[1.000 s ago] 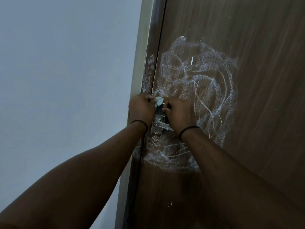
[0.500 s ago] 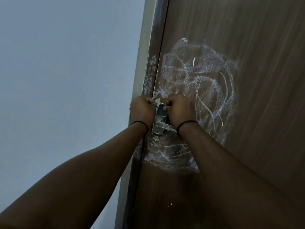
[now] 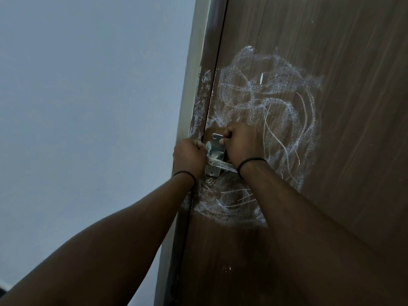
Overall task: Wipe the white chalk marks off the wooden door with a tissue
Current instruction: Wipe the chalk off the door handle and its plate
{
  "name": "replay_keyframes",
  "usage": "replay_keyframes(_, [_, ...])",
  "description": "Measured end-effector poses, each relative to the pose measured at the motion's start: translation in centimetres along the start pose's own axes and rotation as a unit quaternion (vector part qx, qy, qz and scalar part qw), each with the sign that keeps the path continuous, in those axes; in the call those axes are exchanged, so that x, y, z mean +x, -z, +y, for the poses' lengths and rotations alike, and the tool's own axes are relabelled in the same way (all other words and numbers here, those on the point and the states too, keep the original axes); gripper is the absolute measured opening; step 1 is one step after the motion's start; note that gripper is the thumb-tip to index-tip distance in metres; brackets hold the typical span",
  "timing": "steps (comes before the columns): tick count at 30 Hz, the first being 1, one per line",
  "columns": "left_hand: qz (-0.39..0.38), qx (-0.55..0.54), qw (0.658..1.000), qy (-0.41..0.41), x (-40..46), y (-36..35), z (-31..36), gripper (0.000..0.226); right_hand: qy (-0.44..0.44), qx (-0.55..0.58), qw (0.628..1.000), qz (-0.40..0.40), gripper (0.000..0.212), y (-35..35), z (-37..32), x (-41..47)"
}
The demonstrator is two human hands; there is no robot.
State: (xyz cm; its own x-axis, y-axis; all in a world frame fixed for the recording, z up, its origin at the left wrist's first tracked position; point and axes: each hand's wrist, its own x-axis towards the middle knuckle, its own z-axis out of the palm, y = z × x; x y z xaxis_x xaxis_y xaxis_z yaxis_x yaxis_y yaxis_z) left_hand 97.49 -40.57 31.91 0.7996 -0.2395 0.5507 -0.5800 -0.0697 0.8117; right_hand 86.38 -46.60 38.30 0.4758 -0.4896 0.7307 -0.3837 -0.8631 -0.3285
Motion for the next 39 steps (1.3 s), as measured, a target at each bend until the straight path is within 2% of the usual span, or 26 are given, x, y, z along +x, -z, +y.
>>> replay_keyframes(4, [-0.028,0.032,0.999,0.013,-1.9,-0.4,-2.3,0.032,-0.003,0.003,1.0,-0.016,0.018,0.3,0.0,-0.1])
replay_keyframes(10, [-0.004,0.013,0.999,-0.041,-0.4,0.2,-0.1,0.022,-0.006,-0.045,0.999,-0.02,0.019,0.7,-0.5,0.3])
replay_keyframes(14, [-0.019,0.03,0.999,-0.01,-3.4,-0.4,-2.4,0.033,-0.01,-0.027,0.999,-0.019,0.017,0.8,-0.3,0.0])
replay_keyframes(17, [-0.016,-0.005,1.0,0.02,-3.9,-0.4,-2.8,0.028,-0.006,-0.037,0.999,-0.027,0.022,0.8,-0.4,0.3])
replay_keyframes(20, [0.013,-0.017,1.0,0.013,-2.2,-0.1,-0.7,0.022,-0.006,-0.04,0.999,-0.023,0.03,0.7,-0.4,0.5])
replay_keyframes(24, [0.002,-0.005,1.0,0.007,-2.8,0.0,-0.9,0.024,-0.009,-0.027,0.999,-0.013,0.022,0.5,-0.4,0.3])
replay_keyframes(27, [-0.052,-0.046,0.995,0.07,-5.2,-0.5,-3.1,0.022,-0.009,-0.021,1.0,-0.017,0.021,0.6,-0.2,0.2])
replay_keyframes(31, [0.0,-0.033,0.992,0.122,-5.4,-1.4,-2.8,0.011,-0.009,-0.026,0.999,-0.023,0.023,0.6,-0.3,0.3])
replay_keyframes(33, [-0.001,-0.059,0.989,0.134,-5.5,-1.6,-2.7,0.009,-0.008,-0.028,0.999,-0.02,0.023,0.7,-0.3,0.3])
replay_keyframes(36, [0.005,-0.115,0.981,0.159,-5.9,-1.4,-2.8,0.013,-0.003,-0.033,0.999,-0.02,0.022,0.7,-0.2,0.2])
replay_keyframes(39, [0.043,-0.11,0.979,0.166,-5.6,-1.0,-2.6,0.017,0.004,-0.036,0.999,-0.018,0.017,0.7,-0.2,0.1])
